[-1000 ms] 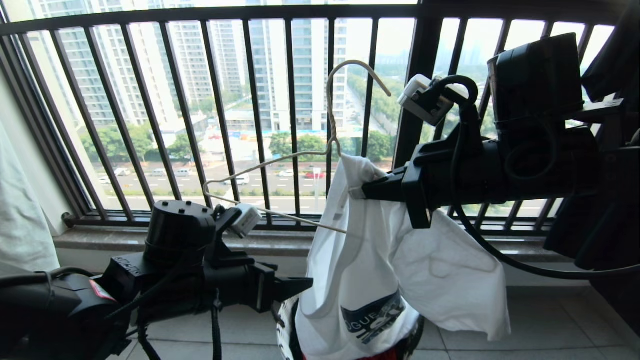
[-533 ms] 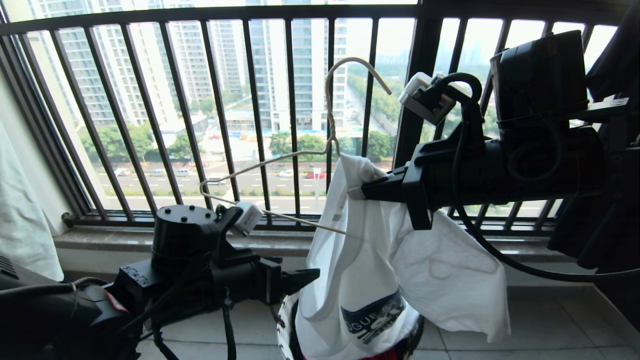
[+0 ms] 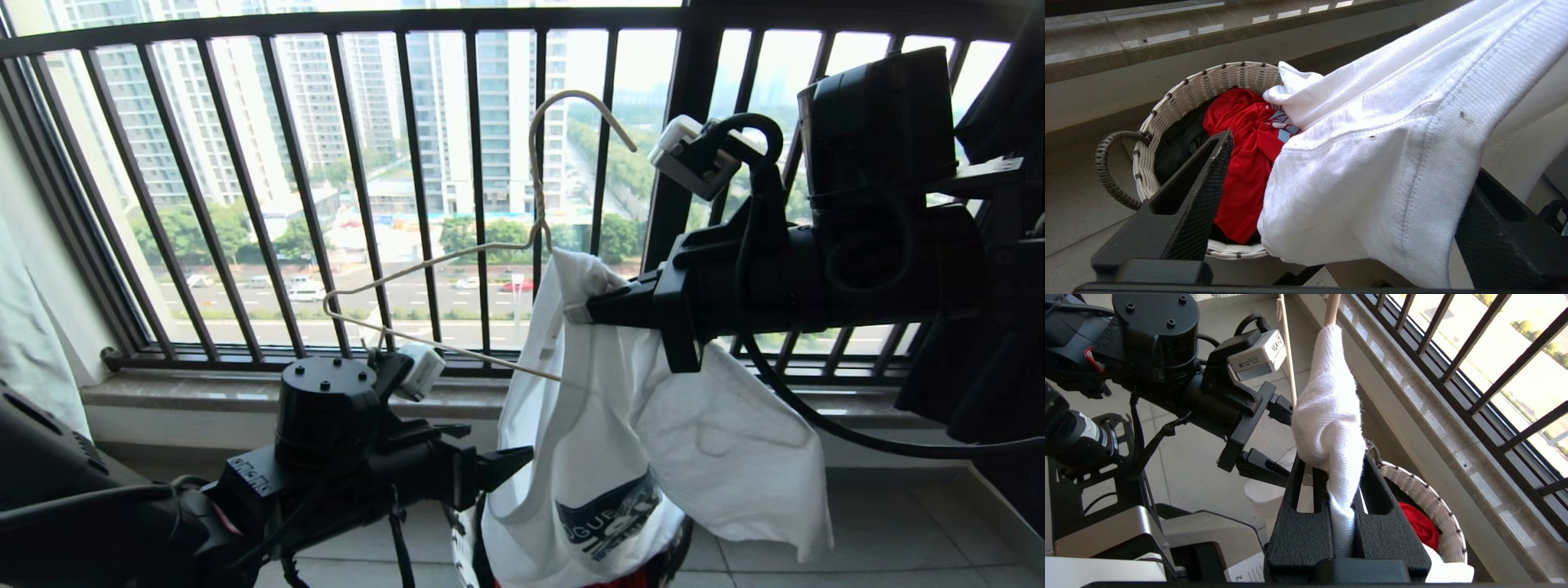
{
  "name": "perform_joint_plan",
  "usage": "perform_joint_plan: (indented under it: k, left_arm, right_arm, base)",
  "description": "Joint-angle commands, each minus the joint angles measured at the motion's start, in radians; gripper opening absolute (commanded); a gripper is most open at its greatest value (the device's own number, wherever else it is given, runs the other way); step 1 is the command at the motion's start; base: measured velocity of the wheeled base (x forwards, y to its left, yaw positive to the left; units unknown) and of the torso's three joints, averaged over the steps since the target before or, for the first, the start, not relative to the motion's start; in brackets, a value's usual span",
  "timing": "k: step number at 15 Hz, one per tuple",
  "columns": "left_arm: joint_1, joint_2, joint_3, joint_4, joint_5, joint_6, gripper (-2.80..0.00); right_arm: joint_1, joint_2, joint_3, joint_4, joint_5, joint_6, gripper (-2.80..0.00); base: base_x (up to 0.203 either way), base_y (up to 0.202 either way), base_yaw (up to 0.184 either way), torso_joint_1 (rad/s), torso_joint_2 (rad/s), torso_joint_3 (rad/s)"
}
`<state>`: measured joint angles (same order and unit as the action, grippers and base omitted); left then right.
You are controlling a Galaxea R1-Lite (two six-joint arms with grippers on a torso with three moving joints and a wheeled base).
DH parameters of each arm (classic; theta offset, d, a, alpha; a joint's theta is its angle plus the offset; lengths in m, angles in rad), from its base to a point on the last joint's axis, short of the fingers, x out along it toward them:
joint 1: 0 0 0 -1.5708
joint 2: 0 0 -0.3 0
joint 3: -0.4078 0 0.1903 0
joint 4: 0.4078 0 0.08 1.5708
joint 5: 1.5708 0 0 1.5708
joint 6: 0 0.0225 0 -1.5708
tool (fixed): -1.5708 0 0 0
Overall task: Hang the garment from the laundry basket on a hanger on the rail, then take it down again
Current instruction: Hang the clothes on the clothes rack
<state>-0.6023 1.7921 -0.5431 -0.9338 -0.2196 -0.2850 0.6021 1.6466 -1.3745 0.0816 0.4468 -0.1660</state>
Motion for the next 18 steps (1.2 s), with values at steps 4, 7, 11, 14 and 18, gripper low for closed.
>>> perform_joint_plan:
  k: [4,7,11,14,18]
  left_arm:
    - [0.000,0.007,-0.003,-0.007,0.012,-0.002,-2.80]
    - [0.017,-0.004,-0.016,-0.007,0.036,-0.002,-2.80]
    - [0.079,-0.010,-0.036,-0.005,0.028,-0.007,-2.80]
    - [0.127,-0.003,-0.054,-0.001,0.025,-0.005,-2.80]
    - [0.173,0.006,-0.073,0.003,0.022,-0.005,-2.80]
  right_arm:
    - [-0.002,0.004,0.000,0.001,-0.006,-0.003,-2.80]
    - [-0.022,0.005,0.002,0.001,-0.016,-0.006,-2.80]
    - [-0.054,-0.005,0.003,0.001,-0.016,-0.009,-2.80]
    - [-0.070,-0.011,0.003,0.001,-0.013,-0.012,-2.80]
    - [-0.091,-0.024,0.008,0.001,0.033,-0.009,-2.80]
  base:
    - [0.000,0.000,0.000,0.000,0.00,0.000]
    - [0.000,0.000,0.000,0.000,0.00,0.000]
    - [0.000,0.000,0.000,0.000,0.00,0.000]
    - [0.000,0.000,0.000,0.000,0.00,0.000]
    - [0.000,0.000,0.000,0.000,0.00,0.000]
